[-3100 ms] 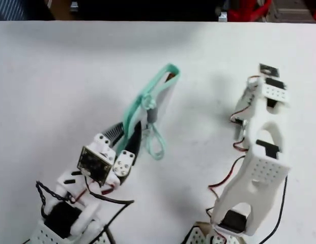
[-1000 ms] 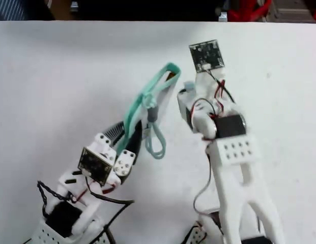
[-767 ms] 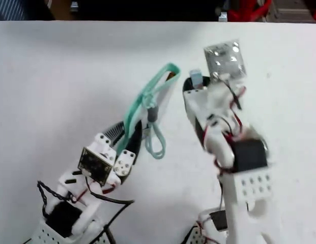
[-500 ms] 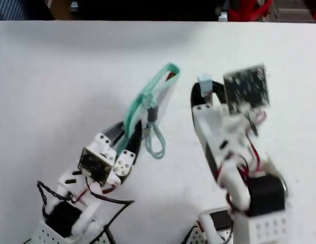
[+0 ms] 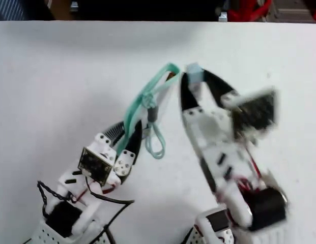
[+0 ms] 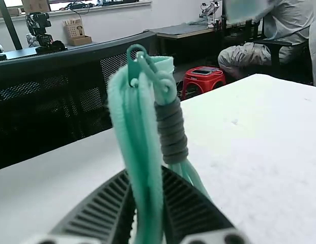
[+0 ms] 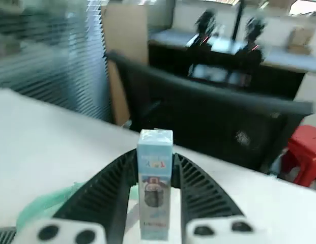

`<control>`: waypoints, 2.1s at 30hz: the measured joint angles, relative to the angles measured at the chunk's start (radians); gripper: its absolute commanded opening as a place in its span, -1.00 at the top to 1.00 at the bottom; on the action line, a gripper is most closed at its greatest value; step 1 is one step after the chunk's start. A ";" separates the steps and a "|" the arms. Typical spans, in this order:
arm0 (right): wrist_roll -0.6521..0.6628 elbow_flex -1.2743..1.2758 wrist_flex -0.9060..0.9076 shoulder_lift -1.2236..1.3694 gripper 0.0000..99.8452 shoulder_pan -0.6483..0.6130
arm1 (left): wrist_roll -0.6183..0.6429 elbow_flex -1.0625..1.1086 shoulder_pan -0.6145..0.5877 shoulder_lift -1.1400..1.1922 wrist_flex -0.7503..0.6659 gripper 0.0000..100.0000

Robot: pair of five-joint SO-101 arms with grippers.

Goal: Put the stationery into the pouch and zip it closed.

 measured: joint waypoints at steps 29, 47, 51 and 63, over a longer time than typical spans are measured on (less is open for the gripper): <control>-0.011 0.256 -0.129 -0.163 0.97 -0.017 | -0.002 0.000 0.000 0.000 0.000 0.95; -0.110 -0.112 -0.265 0.281 0.97 -0.046 | -0.002 0.043 0.000 0.000 -0.066 0.94; -0.083 -0.095 -0.293 0.339 0.97 -0.026 | -0.002 0.043 0.000 0.000 -0.066 0.94; -0.130 0.046 -0.318 0.331 0.97 -0.023 | -0.002 0.043 -0.046 0.000 -0.066 0.75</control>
